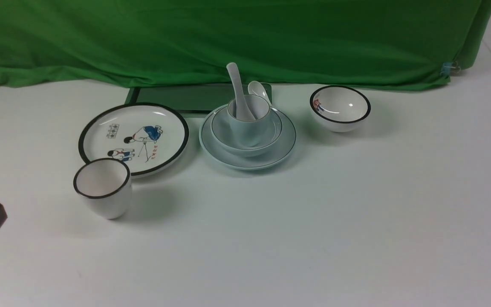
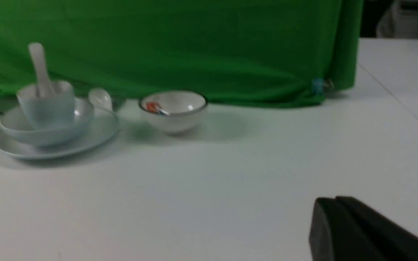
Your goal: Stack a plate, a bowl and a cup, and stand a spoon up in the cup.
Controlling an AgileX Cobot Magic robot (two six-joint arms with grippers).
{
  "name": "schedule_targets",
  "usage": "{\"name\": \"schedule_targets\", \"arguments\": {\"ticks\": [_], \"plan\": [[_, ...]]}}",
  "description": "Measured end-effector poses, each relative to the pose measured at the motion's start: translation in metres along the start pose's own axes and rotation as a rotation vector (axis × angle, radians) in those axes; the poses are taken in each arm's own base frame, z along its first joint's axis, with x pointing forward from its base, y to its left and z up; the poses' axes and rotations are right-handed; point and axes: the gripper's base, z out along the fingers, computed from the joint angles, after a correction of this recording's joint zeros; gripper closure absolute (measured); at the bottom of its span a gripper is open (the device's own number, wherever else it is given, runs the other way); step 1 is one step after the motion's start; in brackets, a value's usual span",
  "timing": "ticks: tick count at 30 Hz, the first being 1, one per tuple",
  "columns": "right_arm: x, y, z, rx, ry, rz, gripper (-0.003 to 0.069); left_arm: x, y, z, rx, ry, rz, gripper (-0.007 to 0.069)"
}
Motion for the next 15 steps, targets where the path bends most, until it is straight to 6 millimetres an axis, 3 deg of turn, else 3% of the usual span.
{"name": "schedule_targets", "arguments": {"ticks": [5,15], "plan": [[0.0115,-0.0011,-0.0007,0.014,0.126,-0.008,0.0645,0.0003,-0.0001,0.0007,0.001,0.004,0.001,0.0661],[0.0124,-0.0011,-0.0009,0.014,0.137,-0.009,0.0637,0.0005,-0.0001,0.0012,0.002,0.008,0.001,0.066]]}}
